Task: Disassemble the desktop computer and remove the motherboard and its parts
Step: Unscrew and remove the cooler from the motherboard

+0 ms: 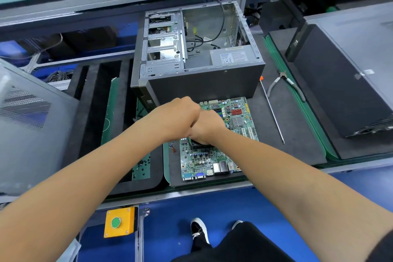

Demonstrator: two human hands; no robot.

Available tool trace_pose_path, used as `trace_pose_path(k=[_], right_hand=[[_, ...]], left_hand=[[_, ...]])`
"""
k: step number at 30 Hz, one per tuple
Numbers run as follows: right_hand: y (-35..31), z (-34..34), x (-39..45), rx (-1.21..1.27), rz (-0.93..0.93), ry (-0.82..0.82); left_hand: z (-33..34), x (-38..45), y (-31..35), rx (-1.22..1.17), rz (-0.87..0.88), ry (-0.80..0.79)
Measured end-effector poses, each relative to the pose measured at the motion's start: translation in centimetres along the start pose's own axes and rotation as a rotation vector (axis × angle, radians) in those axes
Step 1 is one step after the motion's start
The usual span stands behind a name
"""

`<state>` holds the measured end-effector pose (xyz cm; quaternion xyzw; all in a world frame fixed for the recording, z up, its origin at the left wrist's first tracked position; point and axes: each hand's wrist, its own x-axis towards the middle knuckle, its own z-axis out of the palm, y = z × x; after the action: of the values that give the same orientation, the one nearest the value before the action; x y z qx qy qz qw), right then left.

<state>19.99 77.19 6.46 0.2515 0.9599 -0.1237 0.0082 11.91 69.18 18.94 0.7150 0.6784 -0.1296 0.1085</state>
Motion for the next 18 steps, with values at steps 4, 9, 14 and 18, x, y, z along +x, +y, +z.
trace_pose_path(k=[4, 9, 14, 18], right_hand=[[0.2, 0.1, 0.1, -0.022, -0.003, -0.018], [0.2, 0.5, 0.4, -0.04, -0.015, 0.002], [0.2, 0.7, 0.5, -0.014, -0.029, 0.007], [0.3, 0.8, 0.5, -0.056, -0.036, 0.004]], left_hand=[[0.7, -0.3, 0.7, 0.127, -0.035, 0.003], [1.5, -0.5, 0.6, 0.13, -0.257, 0.022], [1.0, -0.9, -0.7, 0.086, -0.073, -0.09], [0.8, -1.5, -0.6, 0.087, 0.133, -0.172]])
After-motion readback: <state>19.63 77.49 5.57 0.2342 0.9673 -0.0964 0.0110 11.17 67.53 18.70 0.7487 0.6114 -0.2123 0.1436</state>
